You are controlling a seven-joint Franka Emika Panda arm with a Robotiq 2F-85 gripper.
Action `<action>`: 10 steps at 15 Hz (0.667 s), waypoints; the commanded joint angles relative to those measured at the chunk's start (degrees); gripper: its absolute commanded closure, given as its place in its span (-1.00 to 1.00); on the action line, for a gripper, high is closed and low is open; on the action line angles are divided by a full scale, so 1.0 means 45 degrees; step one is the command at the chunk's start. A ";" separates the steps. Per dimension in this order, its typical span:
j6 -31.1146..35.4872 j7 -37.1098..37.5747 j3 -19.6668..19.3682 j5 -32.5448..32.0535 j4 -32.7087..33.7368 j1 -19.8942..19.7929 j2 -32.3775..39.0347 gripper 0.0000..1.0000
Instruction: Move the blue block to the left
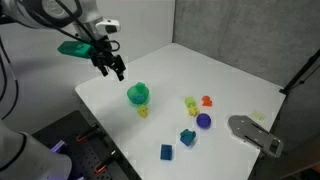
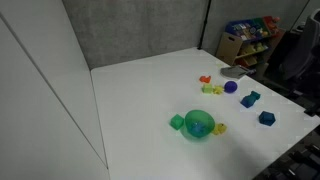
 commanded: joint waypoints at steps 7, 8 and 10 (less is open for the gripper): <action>0.0064 0.0732 -0.0065 -0.0105 0.0937 -0.0256 0.1331 -1.00; 0.0136 0.0935 -0.0080 -0.0129 0.1181 -0.0385 0.1693 -1.00; 0.0205 0.1350 -0.0150 -0.0165 0.1746 -0.0675 0.2528 -1.00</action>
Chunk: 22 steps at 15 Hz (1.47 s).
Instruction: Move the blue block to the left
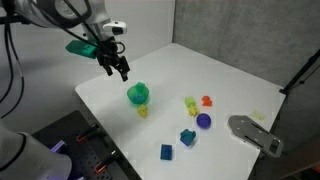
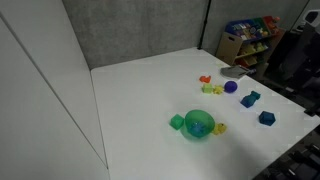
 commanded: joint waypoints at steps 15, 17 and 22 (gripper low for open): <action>0.2180 0.3552 -0.2604 0.0030 0.4780 -0.1969 0.9348 -1.00; 0.2274 0.4069 -0.3105 0.0139 0.5153 -0.2027 1.0234 -1.00; 0.3287 0.5092 -0.4122 0.0720 0.5671 -0.2189 1.2286 -1.00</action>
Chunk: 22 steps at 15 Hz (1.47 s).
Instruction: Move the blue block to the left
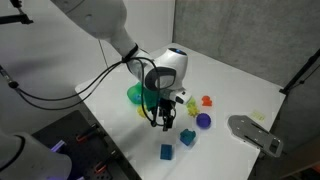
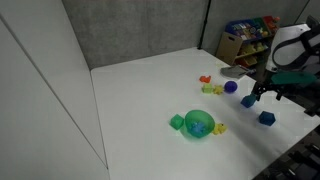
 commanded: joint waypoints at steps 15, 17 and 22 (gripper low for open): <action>0.5684 0.0060 -0.1124 0.2418 -0.1005 -0.0207 0.2493 -1.00; 0.5492 -0.0028 -0.1175 0.2358 -0.0720 -0.0137 0.2798 -1.00; 0.6041 -0.0156 -0.1104 0.2255 -0.0717 0.0012 0.2922 -1.00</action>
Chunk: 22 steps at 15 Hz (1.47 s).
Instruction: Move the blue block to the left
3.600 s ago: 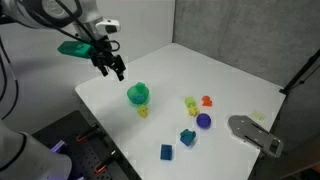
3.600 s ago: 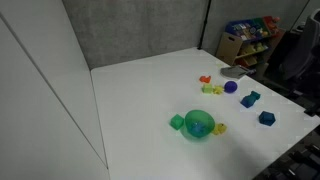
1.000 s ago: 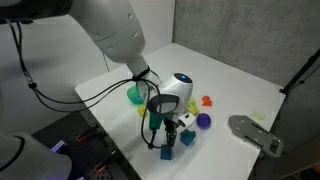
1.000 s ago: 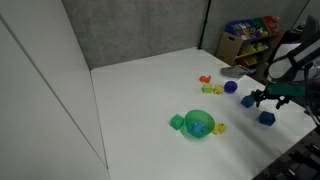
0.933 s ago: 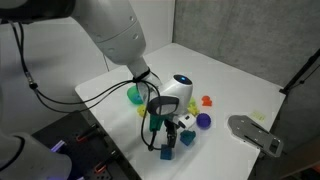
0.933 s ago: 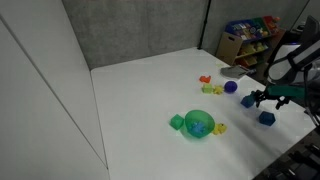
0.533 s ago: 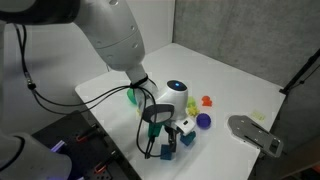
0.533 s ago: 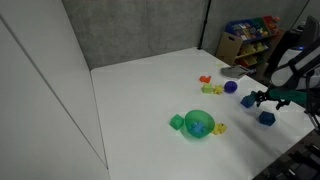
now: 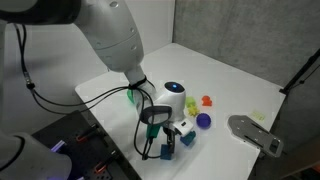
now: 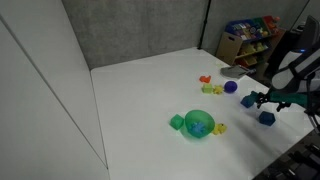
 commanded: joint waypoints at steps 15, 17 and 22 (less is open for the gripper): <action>0.2042 -0.0351 -0.0567 0.0277 -0.0120 0.1857 0.1030 -1.00; 0.2101 -0.0317 -0.0670 0.0273 -0.0138 0.2045 0.1158 -1.00; 0.2117 -0.0281 -0.0783 0.0298 -0.0110 0.2296 0.1584 -1.00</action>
